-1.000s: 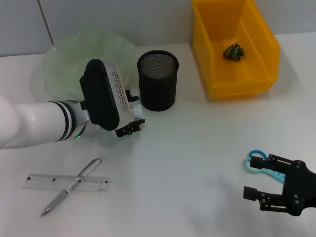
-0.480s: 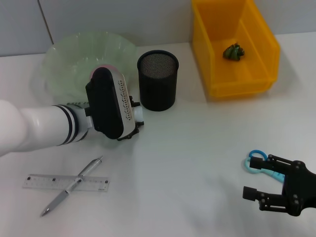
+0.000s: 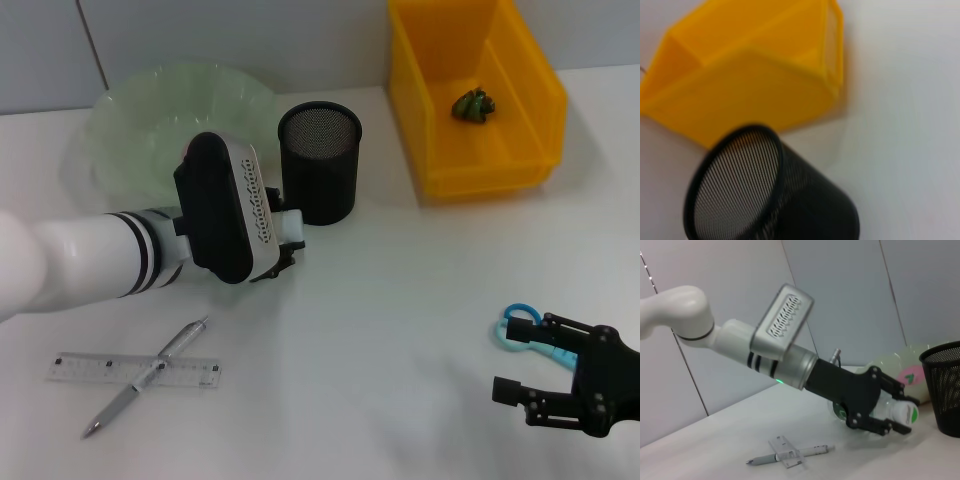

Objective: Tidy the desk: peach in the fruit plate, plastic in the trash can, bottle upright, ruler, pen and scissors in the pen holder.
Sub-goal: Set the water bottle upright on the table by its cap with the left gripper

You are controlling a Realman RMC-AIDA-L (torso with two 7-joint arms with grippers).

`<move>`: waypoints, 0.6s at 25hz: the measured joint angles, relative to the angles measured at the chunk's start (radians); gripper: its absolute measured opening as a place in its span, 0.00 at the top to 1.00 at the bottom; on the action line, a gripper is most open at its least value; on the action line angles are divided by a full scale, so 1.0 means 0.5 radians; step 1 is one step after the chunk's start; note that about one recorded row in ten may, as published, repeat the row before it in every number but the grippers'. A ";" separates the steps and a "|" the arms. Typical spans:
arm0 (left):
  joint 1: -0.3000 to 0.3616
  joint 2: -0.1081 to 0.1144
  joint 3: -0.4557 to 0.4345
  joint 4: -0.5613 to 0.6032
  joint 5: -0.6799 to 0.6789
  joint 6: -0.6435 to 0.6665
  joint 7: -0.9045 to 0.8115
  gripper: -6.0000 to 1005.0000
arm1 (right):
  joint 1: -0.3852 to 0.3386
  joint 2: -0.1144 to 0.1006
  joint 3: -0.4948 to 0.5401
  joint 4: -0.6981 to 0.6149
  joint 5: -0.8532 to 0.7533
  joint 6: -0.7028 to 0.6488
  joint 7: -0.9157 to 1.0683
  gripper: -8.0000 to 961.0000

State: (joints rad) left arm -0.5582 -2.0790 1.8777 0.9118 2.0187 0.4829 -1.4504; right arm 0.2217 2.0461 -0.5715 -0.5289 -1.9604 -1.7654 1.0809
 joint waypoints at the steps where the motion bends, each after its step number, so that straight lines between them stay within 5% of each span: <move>1: 0.036 0.003 -0.001 0.065 -0.002 0.017 -0.001 0.55 | 0.000 0.000 0.002 0.000 0.000 0.000 0.000 0.15; 6: 0.181 0.012 -0.081 0.316 -0.031 0.195 -0.003 0.55 | -0.003 0.000 0.007 -0.001 0.000 0.000 0.001 0.16; 15: 0.278 0.020 -0.262 0.382 -0.386 0.451 0.135 0.54 | 0.002 0.000 0.001 -0.001 0.000 0.000 0.001 0.16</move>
State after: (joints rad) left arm -0.4192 -2.0690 1.7468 1.1026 1.8255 0.7084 -1.3827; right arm 0.2229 2.0462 -0.5711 -0.5292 -1.9603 -1.7656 1.0814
